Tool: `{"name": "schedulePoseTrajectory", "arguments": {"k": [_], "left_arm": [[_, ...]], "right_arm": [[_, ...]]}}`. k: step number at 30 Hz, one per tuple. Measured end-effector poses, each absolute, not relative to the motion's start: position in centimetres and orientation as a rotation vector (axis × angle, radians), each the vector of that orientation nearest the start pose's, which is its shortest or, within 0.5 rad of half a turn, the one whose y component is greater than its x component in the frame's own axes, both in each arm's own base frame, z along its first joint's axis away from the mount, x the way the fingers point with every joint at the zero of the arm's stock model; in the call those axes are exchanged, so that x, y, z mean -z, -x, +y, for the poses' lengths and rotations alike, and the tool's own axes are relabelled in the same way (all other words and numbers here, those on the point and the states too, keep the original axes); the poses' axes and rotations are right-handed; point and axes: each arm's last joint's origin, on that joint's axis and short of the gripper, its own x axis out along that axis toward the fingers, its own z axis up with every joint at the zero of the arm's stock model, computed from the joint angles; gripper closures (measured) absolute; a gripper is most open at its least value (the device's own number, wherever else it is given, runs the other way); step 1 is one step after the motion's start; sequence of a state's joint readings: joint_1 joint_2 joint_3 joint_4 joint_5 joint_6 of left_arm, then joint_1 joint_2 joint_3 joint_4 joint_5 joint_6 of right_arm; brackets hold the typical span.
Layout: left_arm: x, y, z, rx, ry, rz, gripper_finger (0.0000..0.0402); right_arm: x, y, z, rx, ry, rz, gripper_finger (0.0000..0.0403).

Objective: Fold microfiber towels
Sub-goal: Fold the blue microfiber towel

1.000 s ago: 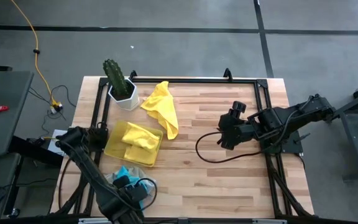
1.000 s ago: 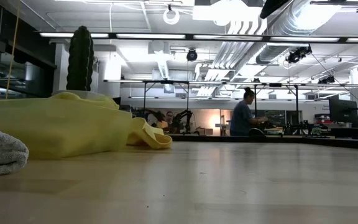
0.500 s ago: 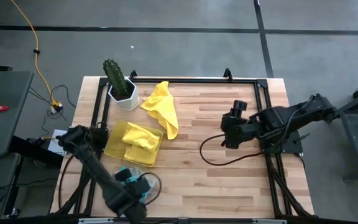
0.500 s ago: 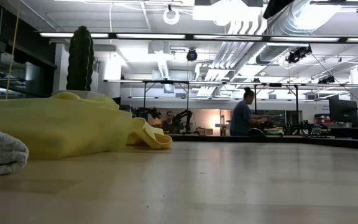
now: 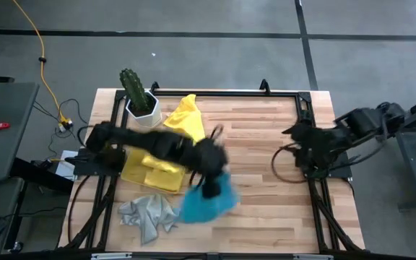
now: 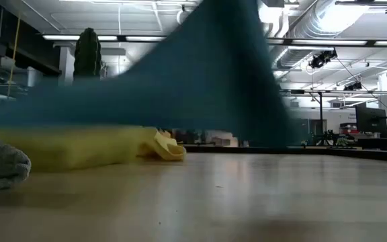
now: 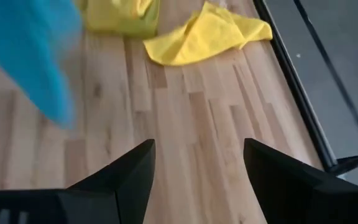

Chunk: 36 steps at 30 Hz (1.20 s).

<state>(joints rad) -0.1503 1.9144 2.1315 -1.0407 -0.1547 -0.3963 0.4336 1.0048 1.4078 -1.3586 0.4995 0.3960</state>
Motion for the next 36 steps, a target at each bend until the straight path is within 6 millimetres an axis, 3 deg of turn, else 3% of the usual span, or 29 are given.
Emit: {"name": "schedulePoseTrajectory", "arguments": {"k": [6,8,11,14,19,24,29,36], "left_arm": [[-39.7,-41.6,2.9,-0.220,0.175,0.659,0.0401],[-39.0,-42.2,4.2,-0.241,0.160,0.655,0.0401],[-37.2,-42.8,4.8,-0.269,0.140,0.720,0.0401],[-34.4,-43.7,4.0,-0.273,0.168,0.800,0.0401],[-28.4,-44.5,0.5,-0.303,0.299,0.932,0.0401],[-23.6,-45.7,-3.6,-0.331,0.492,0.889,0.0400],[-22.4,-46.8,-6.2,-0.283,0.605,0.791,0.0379],[-23.8,-46.5,-5.0,-0.178,0.506,0.797,0.0291]], "right_arm": [[-41.1,-10.2,3.3,0.235,-0.063,0.730,0.0166],[-41.2,-9.8,3.1,0.238,-0.084,0.717,0.0166],[-41.2,-9.6,3.0,0.245,-0.102,0.710,0.0166],[-41.2,-9.8,3.1,0.266,-0.102,0.710,0.0166],[-41.0,-10.4,3.3,0.304,-0.101,0.712,0.0166],[-40.7,-11.4,3.7,0.323,-0.088,0.734,0.0166],[-40.3,-12.6,4.3,0.343,-0.068,0.763,0.0166],[-39.5,-14.7,5.3,0.358,-0.048,0.802,0.0166]]}}
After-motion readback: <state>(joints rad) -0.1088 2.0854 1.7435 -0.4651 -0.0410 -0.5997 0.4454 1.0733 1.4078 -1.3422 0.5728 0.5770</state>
